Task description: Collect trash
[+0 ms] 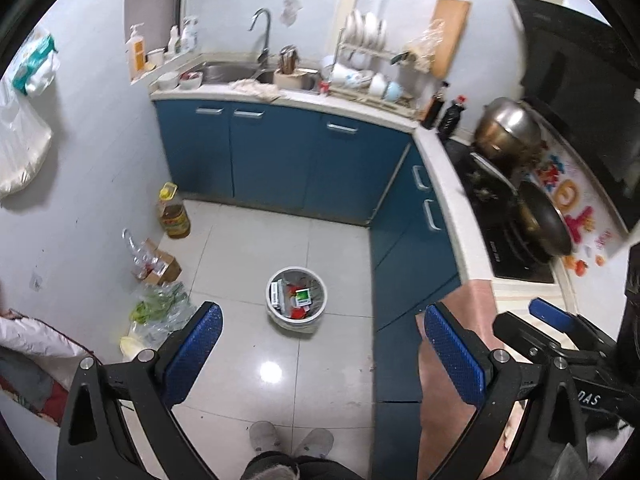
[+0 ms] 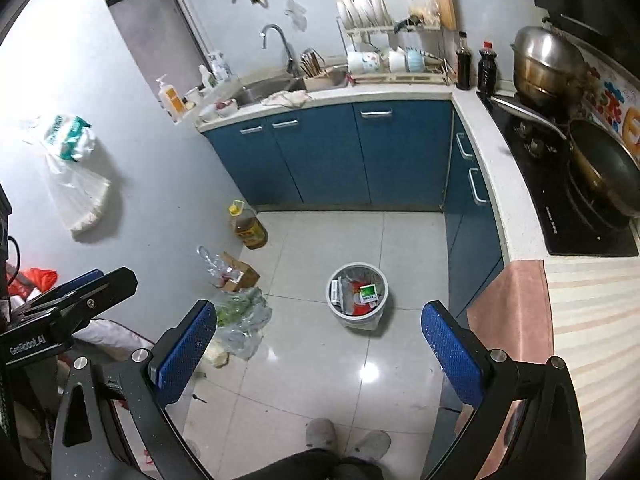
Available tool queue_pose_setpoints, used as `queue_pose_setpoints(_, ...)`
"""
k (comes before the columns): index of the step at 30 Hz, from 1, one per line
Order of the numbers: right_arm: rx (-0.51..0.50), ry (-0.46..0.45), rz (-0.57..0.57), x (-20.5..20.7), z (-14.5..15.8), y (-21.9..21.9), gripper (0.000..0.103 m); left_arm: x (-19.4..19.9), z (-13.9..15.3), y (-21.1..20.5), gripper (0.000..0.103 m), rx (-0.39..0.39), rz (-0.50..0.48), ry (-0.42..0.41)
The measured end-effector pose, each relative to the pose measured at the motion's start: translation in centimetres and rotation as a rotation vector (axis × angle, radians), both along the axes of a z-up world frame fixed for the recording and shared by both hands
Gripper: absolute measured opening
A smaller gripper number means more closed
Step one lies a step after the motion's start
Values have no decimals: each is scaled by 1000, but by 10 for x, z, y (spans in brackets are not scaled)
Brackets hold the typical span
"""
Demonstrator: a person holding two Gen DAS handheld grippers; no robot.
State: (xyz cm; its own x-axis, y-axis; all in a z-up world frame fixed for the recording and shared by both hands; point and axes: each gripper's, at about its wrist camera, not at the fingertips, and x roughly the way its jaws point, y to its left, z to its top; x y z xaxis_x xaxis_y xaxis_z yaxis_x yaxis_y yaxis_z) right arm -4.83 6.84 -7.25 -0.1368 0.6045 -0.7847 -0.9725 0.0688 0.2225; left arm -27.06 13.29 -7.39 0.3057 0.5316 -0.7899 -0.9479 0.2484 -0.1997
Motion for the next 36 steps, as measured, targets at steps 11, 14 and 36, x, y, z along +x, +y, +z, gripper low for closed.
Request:
queue_pose_setpoints(11,25,20,4,-28,30,-33,103,-26,24,-33,103,35,-7,-44)
queue_pose_setpoints(14,23,23,5,-31,30,-35,103,-30,22,-36,103,23,-11,-51)
queue_pose_setpoints(36,10,22,24,-42,31,-43,103,-45,14,-47,103,-32,-3,-67)
